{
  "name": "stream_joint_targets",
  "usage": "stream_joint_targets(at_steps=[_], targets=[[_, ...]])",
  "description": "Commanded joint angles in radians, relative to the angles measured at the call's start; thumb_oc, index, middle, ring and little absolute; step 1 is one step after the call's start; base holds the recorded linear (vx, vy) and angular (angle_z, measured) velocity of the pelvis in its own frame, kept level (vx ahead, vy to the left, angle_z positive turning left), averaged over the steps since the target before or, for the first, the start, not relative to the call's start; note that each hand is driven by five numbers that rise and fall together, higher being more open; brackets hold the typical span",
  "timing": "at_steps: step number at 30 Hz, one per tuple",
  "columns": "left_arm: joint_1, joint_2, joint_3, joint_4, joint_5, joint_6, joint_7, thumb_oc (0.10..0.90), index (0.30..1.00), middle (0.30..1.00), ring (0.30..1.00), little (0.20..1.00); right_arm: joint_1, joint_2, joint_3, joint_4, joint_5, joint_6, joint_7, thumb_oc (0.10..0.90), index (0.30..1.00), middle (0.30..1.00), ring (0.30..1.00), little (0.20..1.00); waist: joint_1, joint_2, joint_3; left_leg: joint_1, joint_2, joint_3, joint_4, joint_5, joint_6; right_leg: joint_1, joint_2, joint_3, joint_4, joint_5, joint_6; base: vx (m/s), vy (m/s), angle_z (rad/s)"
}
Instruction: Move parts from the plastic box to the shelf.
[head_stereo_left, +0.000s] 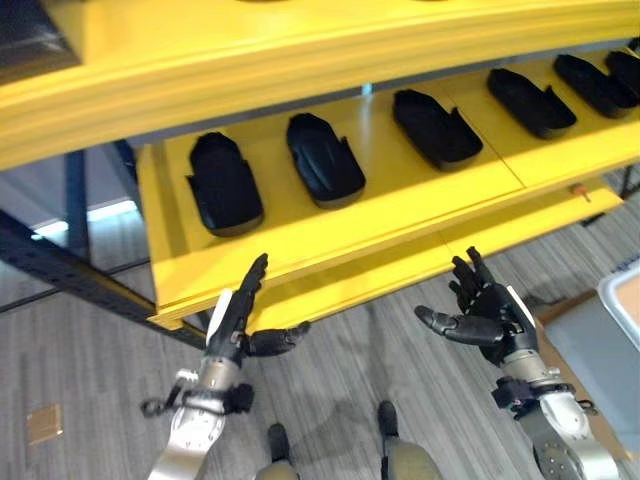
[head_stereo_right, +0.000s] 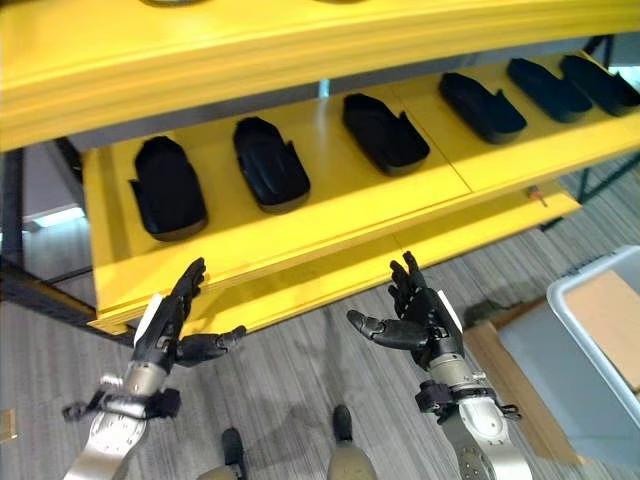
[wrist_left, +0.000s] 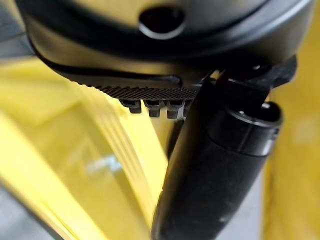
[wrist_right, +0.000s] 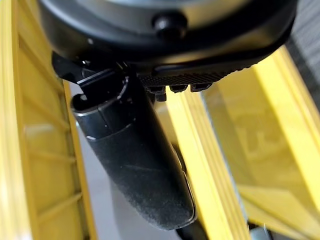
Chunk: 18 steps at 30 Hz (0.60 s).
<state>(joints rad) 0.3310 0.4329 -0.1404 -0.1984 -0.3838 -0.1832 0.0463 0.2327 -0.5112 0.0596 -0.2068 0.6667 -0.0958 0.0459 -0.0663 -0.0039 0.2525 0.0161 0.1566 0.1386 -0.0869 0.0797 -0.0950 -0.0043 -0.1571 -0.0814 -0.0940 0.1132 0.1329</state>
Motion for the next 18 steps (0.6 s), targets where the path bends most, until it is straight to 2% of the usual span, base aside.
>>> stream_joint_targets(at_steps=[1, 3, 6, 10, 18], targets=[[-0.172, 0.058, 0.024, 0.052, -0.32, -0.097, -0.134, 0.9, 1.0, 1.0, 1.0, 1.0, -0.04, -0.002, -0.049, -0.09, -0.029, -0.125, 0.025, 0.9, 1.0, 1.0, 1.0, 1.0, -0.03, -0.068, -0.089, 0.055, -0.002, 0.001, 0.0, -0.077, 0.024, 0.069, -0.029, -0.045, 0.007, -0.071, 0.013, -0.11, -0.123, 0.33], [-0.098, -0.006, -0.018, 0.031, -0.509, -0.057, -0.185, 0.9, 1.0, 1.0, 1.0, 1.0, -0.022, 0.004, -0.039, -0.091, -0.037, -0.131, 0.025, 0.9, 1.0, 1.0, 1.0, 1.0, -0.011, -0.056, -0.111, 0.04, 0.01, -0.03, 0.0, -0.05, 0.016, 0.085, -0.016, -0.076, 0.007, -0.079, 0.007, -0.15, -0.137, 0.24], [-0.049, -0.038, -0.039, 0.043, -0.6, -0.037, -0.207, 0.9, 1.0, 1.0, 1.0, 1.0, -0.004, 0.001, -0.037, -0.085, -0.056, -0.138, 0.017, 0.9, 1.0, 1.0, 1.0, 1.0, 0.001, -0.041, -0.141, 0.014, 0.028, -0.067, 0.0, -0.015, -0.001, 0.097, 0.004, -0.107, 0.007, -0.093, -0.002, -0.17, -0.133, 0.41], [-0.022, -0.033, -0.028, 0.069, -0.556, -0.043, -0.226, 0.9, 1.0, 1.0, 1.0, 1.0, -0.002, -0.008, -0.023, -0.081, -0.068, -0.138, 0.026, 0.9, 1.0, 1.0, 1.0, 1.0, 0.006, -0.027, -0.177, 0.007, 0.055, -0.082, 0.0, 0.011, -0.022, 0.106, 0.028, -0.116, 0.007, -0.107, -0.014, -0.13, -0.085, 0.2], [-0.015, -0.053, -0.044, 0.1, -0.545, -0.043, -0.234, 0.9, 1.0, 1.0, 1.0, 1.0, -0.014, -0.005, 0.014, -0.075, -0.039, -0.141, 0.034, 0.9, 1.0, 1.0, 1.0, 1.0, 0.001, -0.02, -0.211, 0.024, 0.077, -0.083, 0.0, 0.018, -0.029, 0.119, 0.043, -0.108, 0.007, -0.11, -0.022, -0.03, -0.018, -0.01]])
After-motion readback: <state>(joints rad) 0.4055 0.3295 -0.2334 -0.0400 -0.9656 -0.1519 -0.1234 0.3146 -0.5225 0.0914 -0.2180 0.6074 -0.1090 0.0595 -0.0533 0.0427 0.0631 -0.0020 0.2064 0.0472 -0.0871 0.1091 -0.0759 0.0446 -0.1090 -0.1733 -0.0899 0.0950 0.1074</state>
